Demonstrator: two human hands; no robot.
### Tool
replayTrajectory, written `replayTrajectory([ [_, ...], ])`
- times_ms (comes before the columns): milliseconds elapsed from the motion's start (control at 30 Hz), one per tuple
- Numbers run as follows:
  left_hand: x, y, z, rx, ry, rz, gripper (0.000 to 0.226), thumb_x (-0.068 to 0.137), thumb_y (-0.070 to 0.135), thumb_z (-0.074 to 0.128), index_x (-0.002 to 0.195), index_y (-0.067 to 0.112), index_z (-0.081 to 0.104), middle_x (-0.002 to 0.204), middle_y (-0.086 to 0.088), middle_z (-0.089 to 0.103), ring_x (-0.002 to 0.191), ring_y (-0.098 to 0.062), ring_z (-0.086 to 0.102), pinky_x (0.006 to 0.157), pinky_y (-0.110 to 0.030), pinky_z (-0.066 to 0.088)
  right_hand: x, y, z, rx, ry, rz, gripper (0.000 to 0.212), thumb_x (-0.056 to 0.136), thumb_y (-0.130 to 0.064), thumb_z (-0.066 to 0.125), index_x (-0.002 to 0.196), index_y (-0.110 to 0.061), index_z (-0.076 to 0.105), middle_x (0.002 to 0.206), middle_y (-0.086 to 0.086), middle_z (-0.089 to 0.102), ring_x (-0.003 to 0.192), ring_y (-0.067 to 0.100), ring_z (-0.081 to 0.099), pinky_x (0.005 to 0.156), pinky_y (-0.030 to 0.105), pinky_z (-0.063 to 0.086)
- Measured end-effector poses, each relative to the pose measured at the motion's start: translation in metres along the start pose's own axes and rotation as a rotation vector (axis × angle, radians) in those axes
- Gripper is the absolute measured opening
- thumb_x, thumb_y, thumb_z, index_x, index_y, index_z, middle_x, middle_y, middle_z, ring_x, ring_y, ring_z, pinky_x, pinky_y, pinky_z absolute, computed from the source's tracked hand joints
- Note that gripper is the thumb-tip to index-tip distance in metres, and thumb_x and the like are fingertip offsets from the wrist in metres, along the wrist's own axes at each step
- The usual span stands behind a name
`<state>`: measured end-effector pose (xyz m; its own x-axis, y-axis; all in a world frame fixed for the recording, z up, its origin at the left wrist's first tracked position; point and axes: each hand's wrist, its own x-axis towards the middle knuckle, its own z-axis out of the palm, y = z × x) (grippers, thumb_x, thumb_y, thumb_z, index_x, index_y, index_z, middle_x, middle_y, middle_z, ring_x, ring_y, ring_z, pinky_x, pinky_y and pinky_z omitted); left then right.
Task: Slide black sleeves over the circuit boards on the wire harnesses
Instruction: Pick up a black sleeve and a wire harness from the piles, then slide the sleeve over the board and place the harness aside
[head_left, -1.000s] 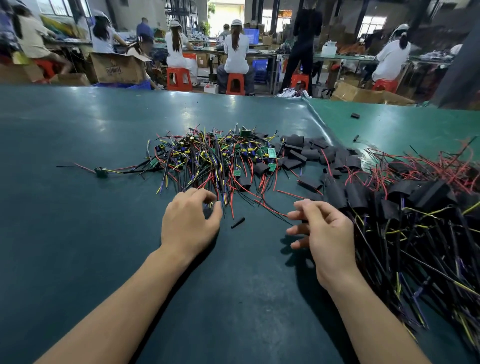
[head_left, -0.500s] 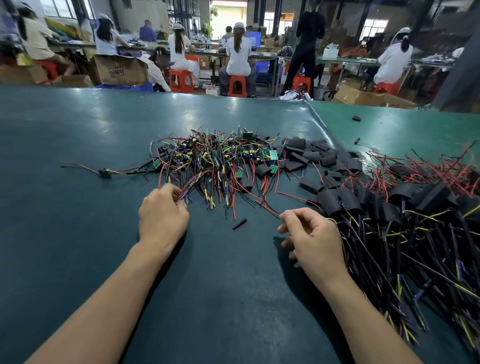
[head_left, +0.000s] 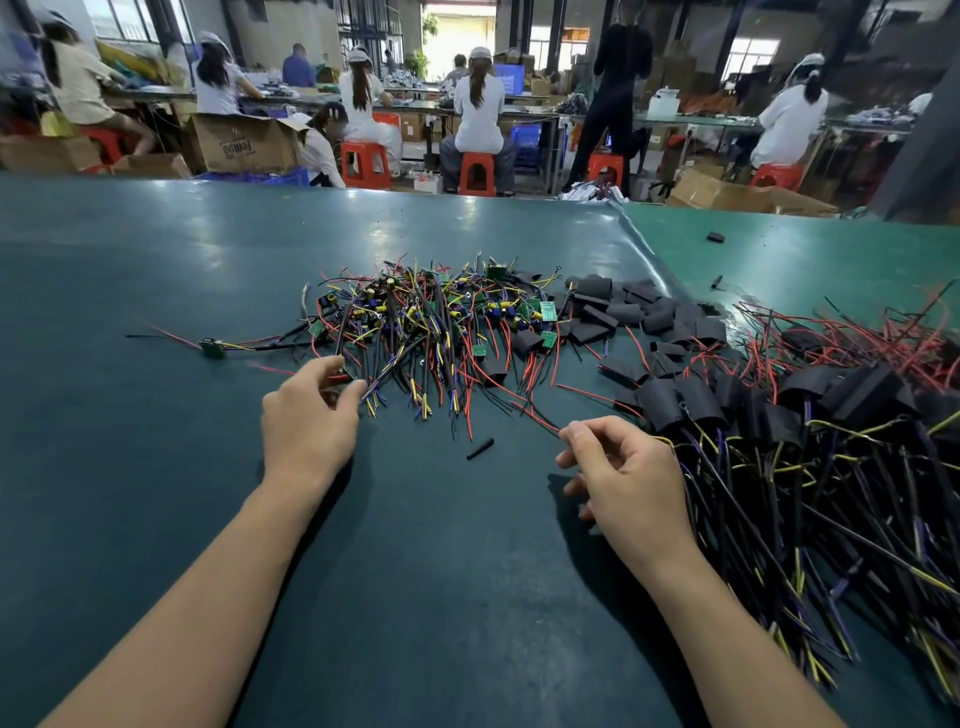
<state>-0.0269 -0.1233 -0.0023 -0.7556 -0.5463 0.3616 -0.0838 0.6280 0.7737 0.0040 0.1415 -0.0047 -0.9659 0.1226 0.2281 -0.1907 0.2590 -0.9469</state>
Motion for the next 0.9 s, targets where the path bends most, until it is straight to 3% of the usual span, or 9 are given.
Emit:
replayTrajectory([
  [67, 0.0, 0.0, -0.001, 0.129, 0.03, -0.019, 0.048, 0.088, 0.033, 0.071, 0.131, 0.023, 0.054, 0.107, -0.011, 0.072, 0.107, -0.038, 0.059, 0.091, -0.042, 0.045, 0.0, 0.0, 0.0, -0.006, 0.001, -0.002, 0.019, 0.095, -0.021, 0.061, 0.078, -0.019, 0.068, 0.069, -0.006, 0.069, 0.048, 0.008, 0.06, 0.041, 0.023, 0.043],
  [167, 0.005, -0.005, -0.008, 0.412, 0.044, -0.03, 0.058, 0.086, 0.049, 0.069, 0.133, 0.025, 0.046, 0.105, -0.019, 0.069, 0.102, -0.044, 0.06, 0.077, -0.044, 0.044, -0.001, 0.0, 0.0, -0.019, -0.005, -0.005, 0.019, 0.095, -0.023, 0.062, 0.078, -0.02, 0.068, 0.069, -0.007, 0.07, 0.048, 0.008, 0.06, 0.042, 0.022, 0.043],
  [233, 0.007, -0.008, -0.009, 0.451, 0.05, 0.009, 0.063, 0.086, 0.049, 0.068, 0.139, 0.025, 0.044, 0.105, -0.021, 0.066, 0.101, -0.044, 0.059, 0.076, -0.046, 0.045, 0.0, 0.001, 0.0, -0.021, -0.007, -0.002, 0.019, 0.095, -0.023, 0.062, 0.077, -0.021, 0.068, 0.069, -0.007, 0.07, 0.047, 0.008, 0.06, 0.043, 0.023, 0.043],
  [333, 0.004, -0.005, 0.002, 0.325, -0.031, 0.159, 0.061, 0.09, 0.038, 0.067, 0.144, 0.024, 0.043, 0.104, -0.016, 0.064, 0.102, -0.039, 0.058, 0.086, -0.047, 0.045, 0.0, 0.002, 0.0, -0.023, -0.017, -0.003, 0.019, 0.095, -0.024, 0.062, 0.077, -0.021, 0.068, 0.07, -0.006, 0.07, 0.05, 0.009, 0.062, 0.049, 0.028, 0.045],
  [467, 0.006, -0.005, 0.02, 0.326, -0.261, 0.249, 0.053, 0.093, 0.032, 0.063, 0.142, 0.016, 0.049, 0.126, -0.013, 0.063, 0.12, -0.036, 0.051, 0.102, -0.044, 0.038, 0.0, 0.003, 0.0, -0.024, -0.026, -0.006, 0.019, 0.095, -0.024, 0.062, 0.077, -0.022, 0.068, 0.069, -0.006, 0.07, 0.05, 0.011, 0.062, 0.051, 0.031, 0.046],
  [633, 0.012, -0.004, 0.019, 0.32, -0.129, 0.193, 0.022, 0.091, 0.02, 0.061, 0.108, 0.014, 0.072, 0.102, -0.01, 0.072, 0.105, -0.033, 0.059, 0.09, -0.04, 0.046, 0.001, 0.004, 0.002, -0.045, -0.027, -0.02, 0.02, 0.095, -0.025, 0.062, 0.076, -0.023, 0.069, 0.068, -0.006, 0.07, 0.049, 0.01, 0.061, 0.051, 0.03, 0.045],
  [800, 0.01, -0.002, 0.02, 0.286, -0.132, 0.143, 0.023, 0.09, 0.017, 0.058, 0.107, 0.012, 0.073, 0.1, -0.01, 0.07, 0.103, -0.032, 0.059, 0.09, -0.039, 0.046, 0.001, 0.005, 0.002, -0.027, -0.039, -0.004, 0.017, 0.095, -0.027, 0.062, 0.079, -0.031, 0.068, 0.069, -0.004, 0.071, 0.048, 0.011, 0.06, 0.051, 0.029, 0.044],
  [900, 0.007, 0.002, 0.017, 0.178, -0.063, 0.129, 0.017, 0.088, 0.017, 0.06, 0.095, 0.013, 0.075, 0.086, -0.005, 0.071, 0.085, -0.027, 0.061, 0.08, -0.034, 0.045, 0.001, 0.004, 0.002, -0.032, -0.035, -0.008, 0.016, 0.094, -0.028, 0.062, 0.08, -0.033, 0.068, 0.069, -0.005, 0.071, 0.049, 0.01, 0.06, 0.051, 0.028, 0.043],
])
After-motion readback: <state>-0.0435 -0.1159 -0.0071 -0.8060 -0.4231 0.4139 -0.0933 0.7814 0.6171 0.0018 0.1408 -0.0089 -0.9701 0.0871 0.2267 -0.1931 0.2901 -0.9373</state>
